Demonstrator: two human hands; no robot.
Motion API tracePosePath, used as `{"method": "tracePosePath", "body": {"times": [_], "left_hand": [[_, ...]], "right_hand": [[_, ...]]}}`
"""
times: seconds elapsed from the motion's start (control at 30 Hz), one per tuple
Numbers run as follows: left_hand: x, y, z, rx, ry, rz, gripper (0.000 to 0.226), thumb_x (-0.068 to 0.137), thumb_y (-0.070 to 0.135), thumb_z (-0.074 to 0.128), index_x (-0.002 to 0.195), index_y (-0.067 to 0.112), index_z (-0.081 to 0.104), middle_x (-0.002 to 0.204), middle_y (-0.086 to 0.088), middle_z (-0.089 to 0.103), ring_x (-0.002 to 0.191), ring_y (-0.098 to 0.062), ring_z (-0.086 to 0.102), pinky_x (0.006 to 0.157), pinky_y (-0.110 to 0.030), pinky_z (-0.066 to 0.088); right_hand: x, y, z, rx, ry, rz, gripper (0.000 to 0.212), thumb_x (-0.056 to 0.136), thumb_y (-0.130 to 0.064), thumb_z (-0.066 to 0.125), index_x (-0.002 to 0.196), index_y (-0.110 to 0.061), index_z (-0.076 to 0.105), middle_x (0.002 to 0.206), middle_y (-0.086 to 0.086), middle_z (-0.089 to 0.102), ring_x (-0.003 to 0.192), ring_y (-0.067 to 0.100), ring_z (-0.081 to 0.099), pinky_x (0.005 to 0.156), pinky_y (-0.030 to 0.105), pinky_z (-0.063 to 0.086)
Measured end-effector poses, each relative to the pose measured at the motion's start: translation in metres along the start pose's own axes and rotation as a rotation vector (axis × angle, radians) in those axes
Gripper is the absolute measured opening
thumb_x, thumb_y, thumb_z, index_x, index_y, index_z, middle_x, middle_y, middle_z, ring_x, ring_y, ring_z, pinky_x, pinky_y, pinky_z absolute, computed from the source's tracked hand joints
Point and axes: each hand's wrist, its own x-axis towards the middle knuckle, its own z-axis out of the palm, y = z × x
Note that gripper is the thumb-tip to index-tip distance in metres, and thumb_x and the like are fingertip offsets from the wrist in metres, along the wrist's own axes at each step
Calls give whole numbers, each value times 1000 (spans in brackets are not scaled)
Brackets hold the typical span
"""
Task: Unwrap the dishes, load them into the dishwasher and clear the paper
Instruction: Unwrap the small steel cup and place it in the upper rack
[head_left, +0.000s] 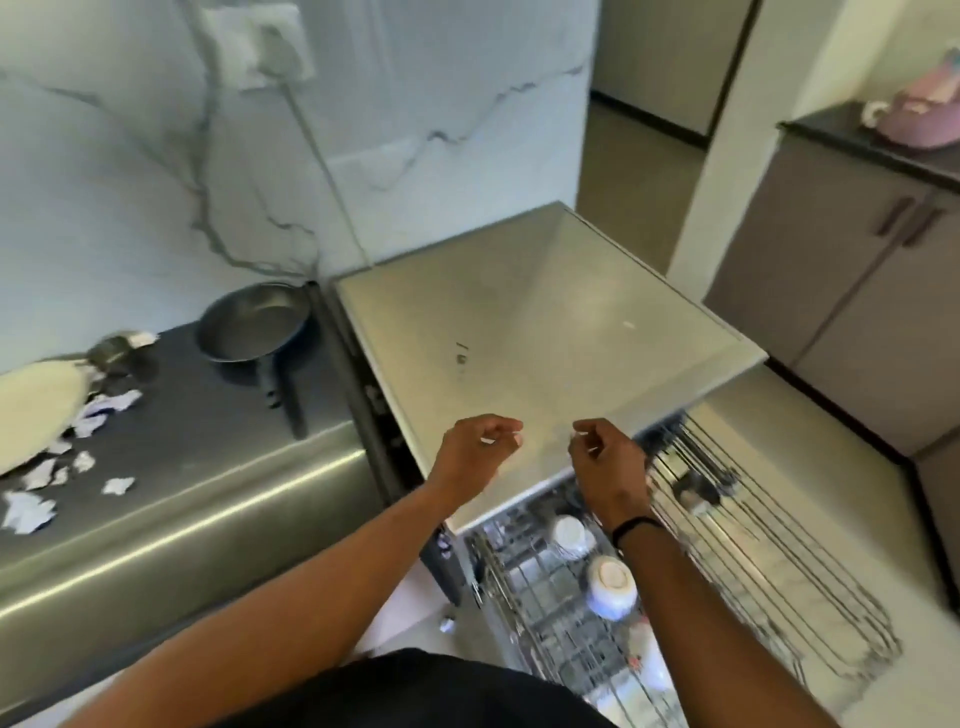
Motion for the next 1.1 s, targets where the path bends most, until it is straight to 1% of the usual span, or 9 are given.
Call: {"method": "tracePosePath", "body": {"times": [0.17,0.23,0.4,0.53,0.7,0.77,0.9,1.0,1.1], "left_hand": [[0,-32,-101,-106,172,-59,23,95,21,66,87,41,74,83,0,71,76,-14,65,61,-29,53],[-5,-48,-147,-141,226,-75,22,96,21,66,89,40,75,82,3,72,77,-13,66,61,-29,53],[-18,-97,-254,-310,476,-123,15,96,13,64,100,22,75,92,-12,73,78,-13,68,66,-36,56],[-21,-133,-323,-371,604,-146,15,96,12,63,105,14,74,90,-7,74,80,-15,69,77,-40,59],[-16,-162,-399,-446,722,-188,14,97,13,62,101,18,75,90,-8,74,84,-26,72,77,-49,59],[-14,-172,-422,-508,781,-208,15,97,14,62,101,20,74,89,-11,74,86,-31,71,73,-53,59],[-8,-187,-453,-627,920,-242,15,98,13,61,105,18,73,96,-3,74,88,-19,72,76,-41,61],[-6,-195,-466,-661,977,-261,16,98,13,60,106,20,72,98,1,73,86,-11,72,76,-33,62],[0,-203,-479,-717,975,-259,17,98,12,60,108,19,72,97,1,74,86,-12,72,72,-30,62]], "right_hand": [[5,-86,91,60,-85,-149,15,95,-15,64,108,-13,71,87,4,72,75,19,67,79,36,58],[2,-122,133,76,-137,-191,14,95,-15,64,107,-15,71,88,2,73,77,17,68,80,35,58],[-20,-199,241,64,-340,-319,15,93,-13,66,105,-20,71,89,-2,74,82,14,70,80,28,57],[-31,-251,323,71,-457,-386,18,91,-13,69,101,-27,70,85,-6,73,78,11,70,77,29,59],[-44,-305,402,20,-496,-440,15,91,-14,69,99,-26,70,95,-6,69,83,3,65,71,7,46],[-49,-317,428,11,-528,-433,16,91,-14,69,97,-29,68,98,-5,68,82,1,64,71,9,47],[-55,-338,471,-14,-657,-415,15,93,-18,67,106,-25,68,104,-7,65,86,3,64,76,15,52],[-55,-354,504,8,-699,-342,16,95,-19,66,110,-23,67,102,-7,68,93,8,66,84,28,57],[-56,-366,537,92,-660,-137,15,94,-20,66,107,-27,65,96,-2,70,88,19,71,80,42,62]]}}
